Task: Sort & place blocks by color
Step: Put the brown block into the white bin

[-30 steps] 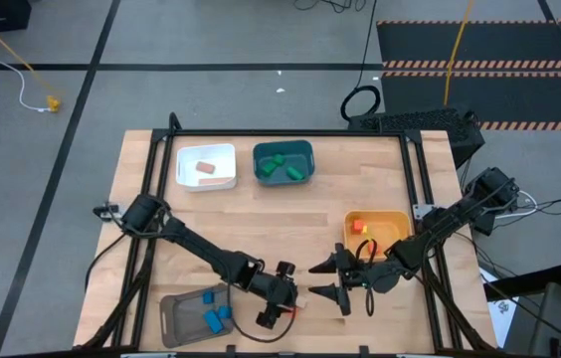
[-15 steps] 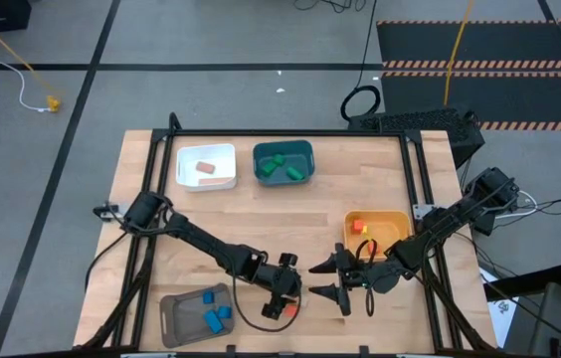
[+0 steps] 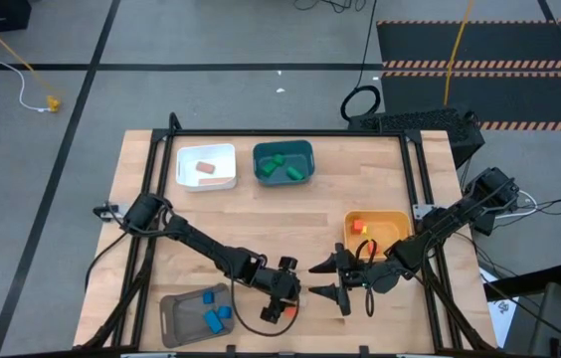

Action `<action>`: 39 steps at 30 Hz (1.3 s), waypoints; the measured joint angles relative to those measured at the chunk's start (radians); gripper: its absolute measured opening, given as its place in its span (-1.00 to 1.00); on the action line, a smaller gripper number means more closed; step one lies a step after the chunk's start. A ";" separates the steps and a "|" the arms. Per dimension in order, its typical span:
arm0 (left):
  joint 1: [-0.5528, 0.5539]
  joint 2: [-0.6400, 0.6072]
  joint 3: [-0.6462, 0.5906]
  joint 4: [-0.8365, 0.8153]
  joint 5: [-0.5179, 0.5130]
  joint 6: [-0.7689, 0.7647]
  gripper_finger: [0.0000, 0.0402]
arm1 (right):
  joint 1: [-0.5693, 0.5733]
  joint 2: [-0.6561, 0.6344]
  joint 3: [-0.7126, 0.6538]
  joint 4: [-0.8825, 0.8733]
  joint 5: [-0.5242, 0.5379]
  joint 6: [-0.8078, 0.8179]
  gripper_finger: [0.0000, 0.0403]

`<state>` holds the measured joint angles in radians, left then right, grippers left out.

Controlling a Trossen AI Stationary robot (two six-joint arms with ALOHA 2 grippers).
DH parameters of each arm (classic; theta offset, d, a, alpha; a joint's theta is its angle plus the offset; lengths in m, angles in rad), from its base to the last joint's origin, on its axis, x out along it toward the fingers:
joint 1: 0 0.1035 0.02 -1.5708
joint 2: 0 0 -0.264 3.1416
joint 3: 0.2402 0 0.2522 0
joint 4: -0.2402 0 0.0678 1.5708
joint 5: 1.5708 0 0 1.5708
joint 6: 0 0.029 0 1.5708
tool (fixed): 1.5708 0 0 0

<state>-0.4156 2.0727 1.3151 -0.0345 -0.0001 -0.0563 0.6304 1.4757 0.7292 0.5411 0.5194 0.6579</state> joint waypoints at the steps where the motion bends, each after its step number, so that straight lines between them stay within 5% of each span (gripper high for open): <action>1: 0.000 0.000 0.000 -0.001 0.000 0.000 0.06 | 0.000 0.000 0.000 0.000 0.000 0.000 0.25; 14: 0.011 0.037 -0.001 -0.025 0.000 -0.027 0.04 | 0.000 -0.001 0.000 -0.002 0.000 -0.008 0.25; 21: 0.014 0.036 0.000 -0.023 0.018 -0.036 -0.34 | 0.000 -0.001 0.000 -0.003 0.000 -0.008 0.25; 39: 0.032 -0.024 0.000 -0.105 -0.001 -0.104 -0.33 | 0.000 -0.001 0.000 -0.018 0.002 -0.013 0.25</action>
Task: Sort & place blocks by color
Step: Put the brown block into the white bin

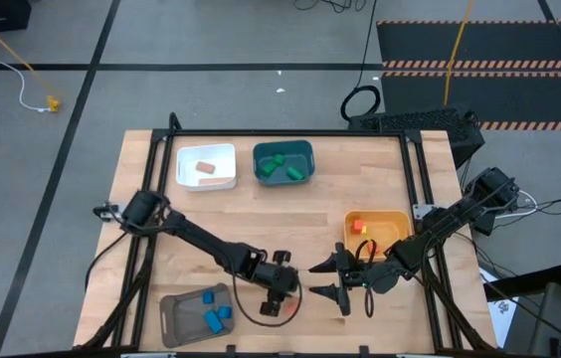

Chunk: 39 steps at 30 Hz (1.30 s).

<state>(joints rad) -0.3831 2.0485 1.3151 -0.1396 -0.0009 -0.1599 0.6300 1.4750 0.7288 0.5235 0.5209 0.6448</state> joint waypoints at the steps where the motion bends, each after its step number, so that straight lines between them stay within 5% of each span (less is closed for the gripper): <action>1: 0.004 -0.014 0.000 -0.028 -0.013 -0.015 -0.33 | 0.000 0.000 0.000 -0.003 0.001 -0.001 0.25; 23: 0.209 -0.502 0.000 -0.720 -0.509 -0.090 -0.33 | 0.000 0.000 0.000 -0.060 0.001 -0.002 0.25; 31: 0.386 -0.692 -0.031 -0.942 -0.569 -0.147 -0.33 | 0.000 0.000 0.000 -0.069 0.002 -0.002 0.25; 39: 0.637 -0.937 -0.287 -0.956 -0.566 -0.208 -0.33 | 0.000 0.000 0.000 -0.096 0.002 -0.003 0.25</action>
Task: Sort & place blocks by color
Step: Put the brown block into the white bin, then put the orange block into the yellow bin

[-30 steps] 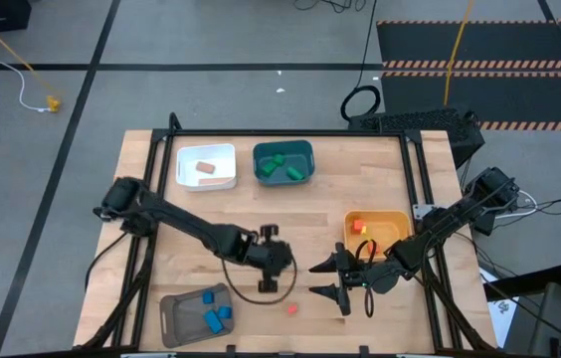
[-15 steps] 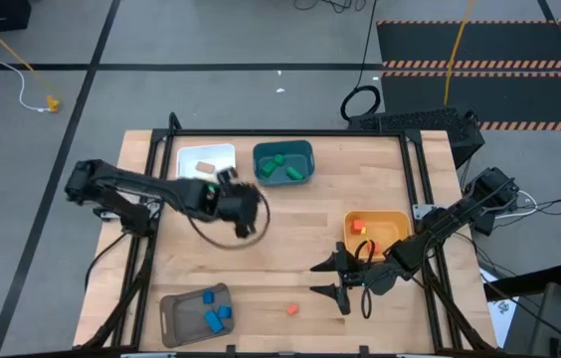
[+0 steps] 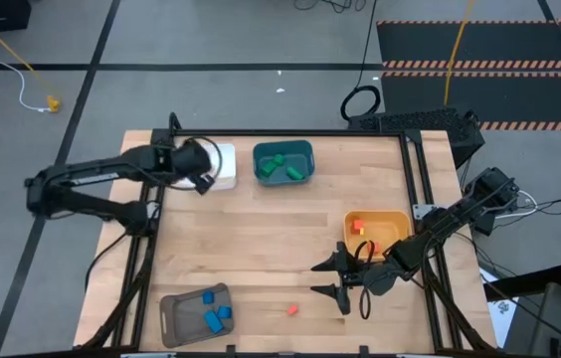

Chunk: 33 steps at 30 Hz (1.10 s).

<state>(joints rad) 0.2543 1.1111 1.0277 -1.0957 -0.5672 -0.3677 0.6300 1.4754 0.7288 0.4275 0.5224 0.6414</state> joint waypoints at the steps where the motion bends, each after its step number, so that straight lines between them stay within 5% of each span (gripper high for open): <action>1: 0.032 -0.032 -0.039 0.011 0.003 -0.012 -0.33 | 0.000 0.000 0.000 0.002 0.000 -0.001 0.25; 13: 0.227 -0.189 -0.381 0.350 0.171 -0.093 -0.33 | -0.020 0.000 0.000 0.008 0.004 0.000 0.25; 17: 0.244 -0.178 -0.461 0.462 0.194 -0.133 -0.16 | -0.022 0.000 0.000 0.008 0.004 0.001 0.25; 22: 0.255 -0.175 -0.519 0.522 0.203 -0.144 -0.04 | -0.022 0.000 0.000 0.008 0.004 0.001 0.25; 33: 0.201 -0.206 -0.529 0.670 0.285 -0.134 -0.20 | -0.031 0.000 0.000 0.008 0.005 0.054 0.25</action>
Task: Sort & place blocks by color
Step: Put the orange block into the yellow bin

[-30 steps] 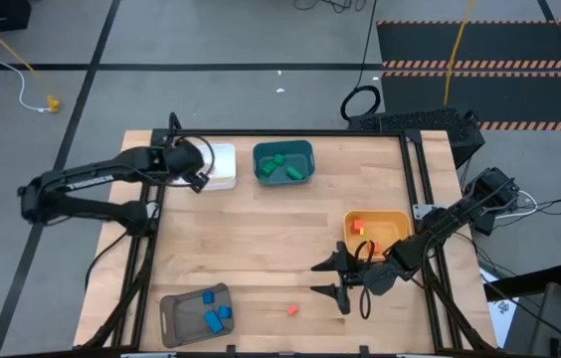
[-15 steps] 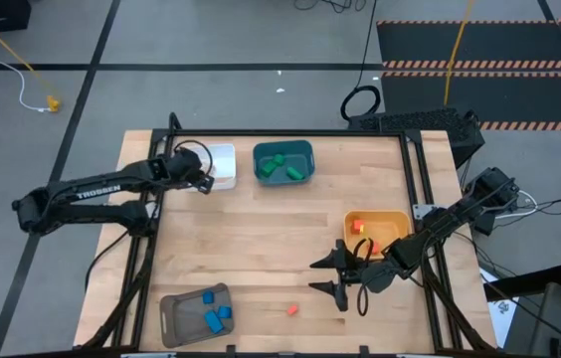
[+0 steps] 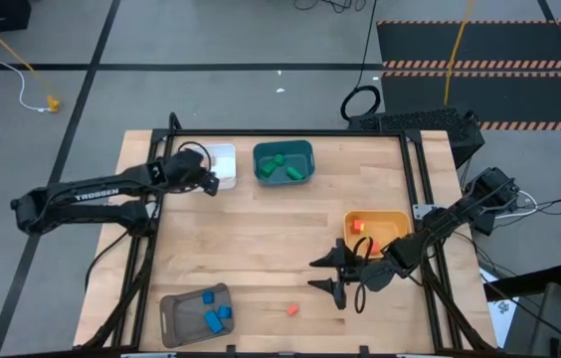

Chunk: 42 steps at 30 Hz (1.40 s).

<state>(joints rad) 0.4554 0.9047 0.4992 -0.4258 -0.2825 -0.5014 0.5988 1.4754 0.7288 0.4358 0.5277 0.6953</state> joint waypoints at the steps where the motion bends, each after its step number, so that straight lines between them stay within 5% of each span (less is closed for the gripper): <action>1: -0.017 -0.008 0.000 0.036 0.019 0.002 -0.20 | -0.004 0.000 0.000 0.001 0.006 0.008 0.25; 8: -0.195 -0.057 0.000 0.238 0.080 -0.029 -0.20 | -0.018 0.007 0.011 0.009 0.047 0.038 0.25; 19: -0.582 -0.056 0.000 0.537 0.071 -0.051 -0.20 | -0.017 0.086 0.097 0.008 0.044 -0.125 0.25; 26: -0.792 -0.048 0.000 0.680 -0.029 -0.015 -0.20 | -0.017 0.236 0.172 0.088 -0.047 -0.139 0.25; 37: -0.944 -0.047 0.000 0.686 -0.164 -0.009 -0.20 | -0.015 0.313 0.240 -0.027 -0.114 -0.348 0.25; 42: -0.987 -0.047 0.000 0.687 -0.188 -0.025 -0.20 | -0.014 0.363 0.242 0.028 -0.201 -0.313 0.25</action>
<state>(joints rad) -0.5315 0.8574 0.4995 0.2617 -0.4703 -0.5266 0.5850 1.8382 0.9707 0.4643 0.3267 0.3820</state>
